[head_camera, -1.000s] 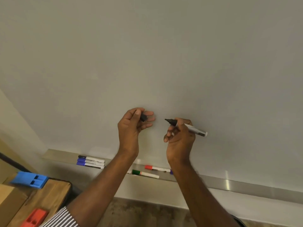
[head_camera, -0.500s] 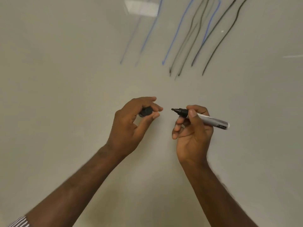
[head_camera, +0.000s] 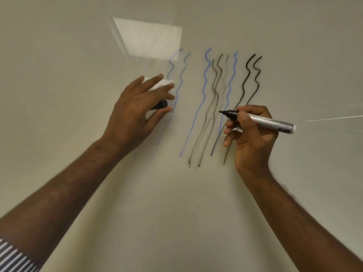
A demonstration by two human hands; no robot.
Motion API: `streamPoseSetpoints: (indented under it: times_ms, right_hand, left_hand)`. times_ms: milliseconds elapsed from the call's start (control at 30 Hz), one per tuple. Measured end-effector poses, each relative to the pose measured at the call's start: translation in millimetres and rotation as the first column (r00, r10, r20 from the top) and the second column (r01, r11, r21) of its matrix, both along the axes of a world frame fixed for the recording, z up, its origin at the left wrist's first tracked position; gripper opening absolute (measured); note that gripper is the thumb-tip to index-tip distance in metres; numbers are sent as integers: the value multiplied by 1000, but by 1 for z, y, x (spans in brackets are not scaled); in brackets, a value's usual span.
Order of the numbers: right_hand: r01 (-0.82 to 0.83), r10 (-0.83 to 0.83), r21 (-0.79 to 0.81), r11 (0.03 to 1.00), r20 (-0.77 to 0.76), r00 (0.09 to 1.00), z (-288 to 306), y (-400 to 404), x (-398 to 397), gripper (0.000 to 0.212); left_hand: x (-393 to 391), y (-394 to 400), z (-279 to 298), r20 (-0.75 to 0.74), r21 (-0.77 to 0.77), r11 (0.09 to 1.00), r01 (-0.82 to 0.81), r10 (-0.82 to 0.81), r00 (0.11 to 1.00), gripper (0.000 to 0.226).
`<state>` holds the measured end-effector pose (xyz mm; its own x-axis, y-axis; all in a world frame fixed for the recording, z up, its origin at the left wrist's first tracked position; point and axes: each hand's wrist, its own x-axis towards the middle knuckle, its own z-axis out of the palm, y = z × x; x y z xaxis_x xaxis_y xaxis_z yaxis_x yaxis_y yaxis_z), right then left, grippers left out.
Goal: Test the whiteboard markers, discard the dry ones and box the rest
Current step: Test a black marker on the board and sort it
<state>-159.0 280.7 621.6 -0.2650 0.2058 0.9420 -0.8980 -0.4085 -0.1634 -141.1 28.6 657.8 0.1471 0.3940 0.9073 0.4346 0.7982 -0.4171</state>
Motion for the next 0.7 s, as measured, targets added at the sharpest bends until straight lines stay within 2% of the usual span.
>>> streamPoseSetpoints:
  times_ms: [100,200,333,433,700]
  right_hand:
    - [77,-74,34,996,-95,993,37,15,-7,10]
    - [207,-202,17,978,-147,968,74,35,-15,9]
    - [321,-334,-167,932,-57,941,110,66,-30,2]
    - [333,-351,-281,900,-15,936,127,82,-40,4]
    - [395,-421,-353,848,4,907,134,82,-54,5]
  left_hand:
    - [-7,-13,36,-41,86,996,-12,16,999,29]
    - [-12,-29,65,-98,139,986,-97,111,989,33]
    - [-19,-38,78,-63,220,975,-20,34,997,38]
    - [-24,-39,76,-42,230,973,-6,16,999,38]
    - [-28,-41,76,-57,231,972,52,-40,998,37]
